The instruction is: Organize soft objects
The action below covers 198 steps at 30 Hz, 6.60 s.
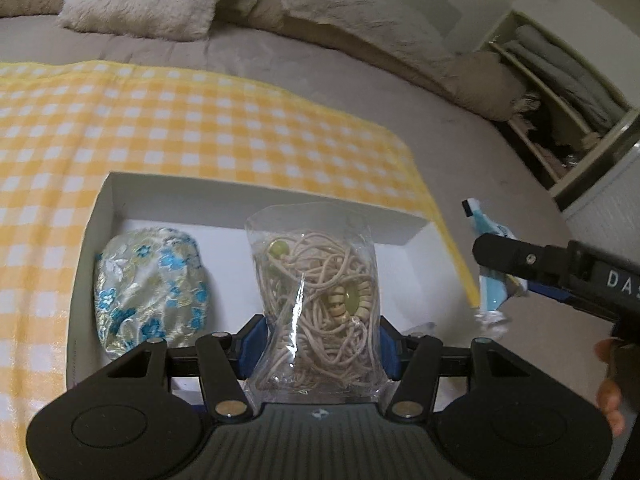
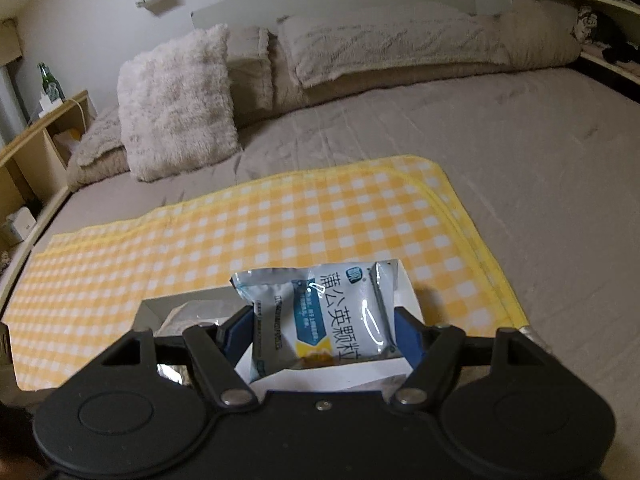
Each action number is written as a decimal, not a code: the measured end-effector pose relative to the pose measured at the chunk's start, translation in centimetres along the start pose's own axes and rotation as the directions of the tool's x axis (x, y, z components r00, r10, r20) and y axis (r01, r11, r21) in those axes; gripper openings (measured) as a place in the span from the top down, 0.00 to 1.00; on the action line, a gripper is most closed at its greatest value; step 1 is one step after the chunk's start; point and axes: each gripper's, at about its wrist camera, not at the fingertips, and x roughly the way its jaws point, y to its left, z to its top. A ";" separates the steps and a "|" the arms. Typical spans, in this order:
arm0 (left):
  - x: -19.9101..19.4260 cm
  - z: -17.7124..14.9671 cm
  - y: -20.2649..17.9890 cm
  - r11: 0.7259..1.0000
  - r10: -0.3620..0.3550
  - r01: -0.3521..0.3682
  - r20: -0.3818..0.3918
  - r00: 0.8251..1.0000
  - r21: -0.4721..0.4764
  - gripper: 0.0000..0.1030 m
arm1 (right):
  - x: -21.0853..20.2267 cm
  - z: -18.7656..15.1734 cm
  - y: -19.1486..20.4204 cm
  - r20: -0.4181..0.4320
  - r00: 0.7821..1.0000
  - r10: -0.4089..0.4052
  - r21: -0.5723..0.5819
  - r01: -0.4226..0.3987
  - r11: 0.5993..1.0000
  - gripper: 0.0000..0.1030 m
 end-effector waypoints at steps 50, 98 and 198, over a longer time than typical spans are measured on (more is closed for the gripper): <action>-8.7 -1.2 -2.2 0.984 0.019 -0.038 0.105 0.994 0.177 0.06 | -2.9 -0.2 2.6 0.025 1.000 0.005 -0.062 -0.004 0.998 0.09; -30.2 -14.4 0.7 0.907 0.284 -0.396 0.486 0.827 0.144 0.00 | -20.9 -13.3 7.1 0.322 0.942 0.092 -0.127 -0.054 0.990 0.00; -29.9 -18.9 0.3 0.889 0.299 -0.419 0.457 0.838 0.186 0.00 | -23.3 -19.3 9.3 0.345 0.938 0.021 -0.217 0.058 0.974 0.00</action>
